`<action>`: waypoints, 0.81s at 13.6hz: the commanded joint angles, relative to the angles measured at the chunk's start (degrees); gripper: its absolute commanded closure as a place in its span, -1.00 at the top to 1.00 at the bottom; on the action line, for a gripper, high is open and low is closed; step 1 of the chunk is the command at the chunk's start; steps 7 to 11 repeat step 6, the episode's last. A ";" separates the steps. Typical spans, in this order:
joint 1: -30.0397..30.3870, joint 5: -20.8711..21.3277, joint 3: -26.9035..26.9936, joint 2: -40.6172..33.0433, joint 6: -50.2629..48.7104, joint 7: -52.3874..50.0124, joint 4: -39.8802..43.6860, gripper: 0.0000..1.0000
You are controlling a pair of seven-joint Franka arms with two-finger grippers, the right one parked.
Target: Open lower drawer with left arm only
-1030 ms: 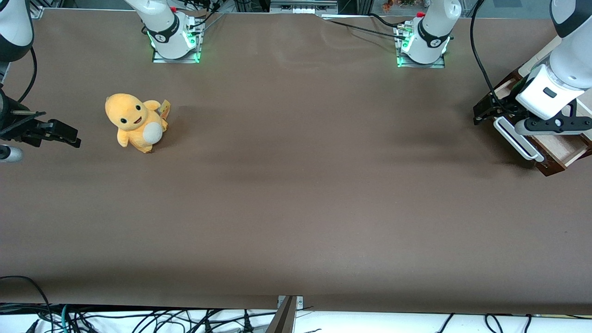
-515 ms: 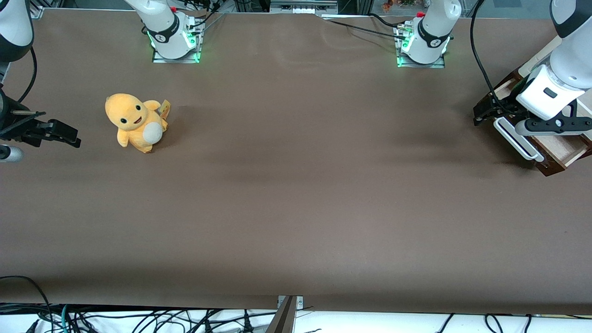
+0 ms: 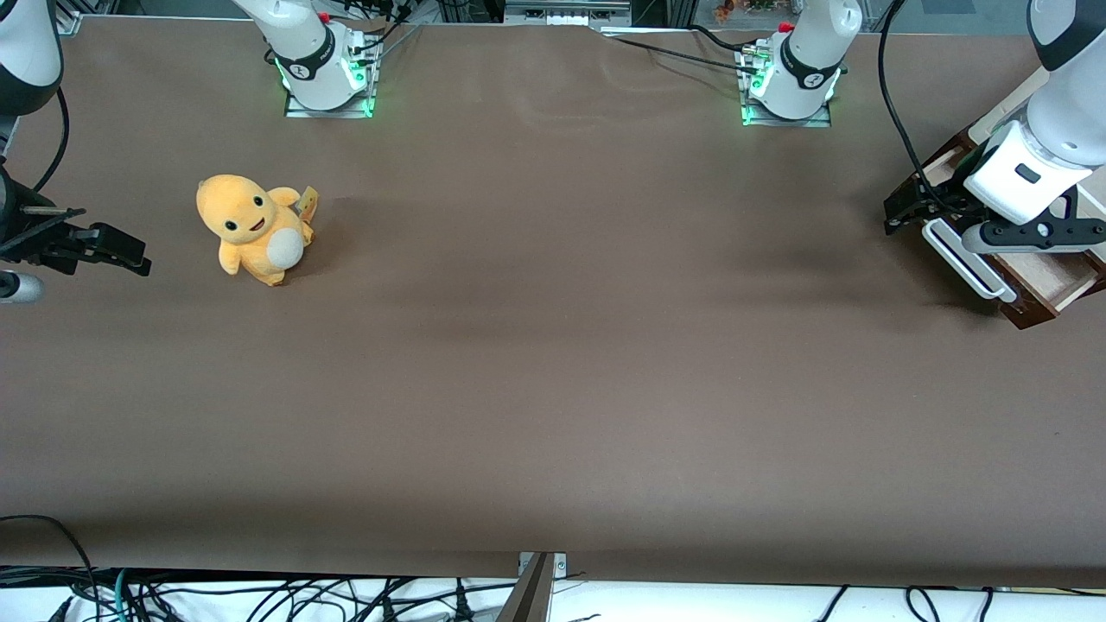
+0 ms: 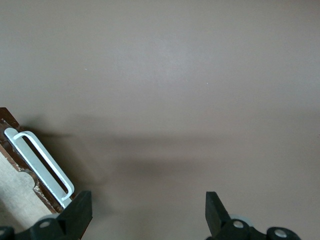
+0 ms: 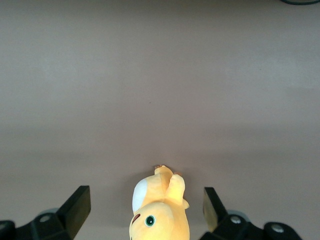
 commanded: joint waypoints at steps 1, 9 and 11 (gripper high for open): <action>-0.64 -1.91 0.88 -0.40 0.23 0.94 -0.13 1.00; -0.73 -1.91 1.58 -0.13 0.23 4.81 -0.04 1.00; -0.73 -1.91 1.58 -0.13 0.23 4.81 -0.04 1.00</action>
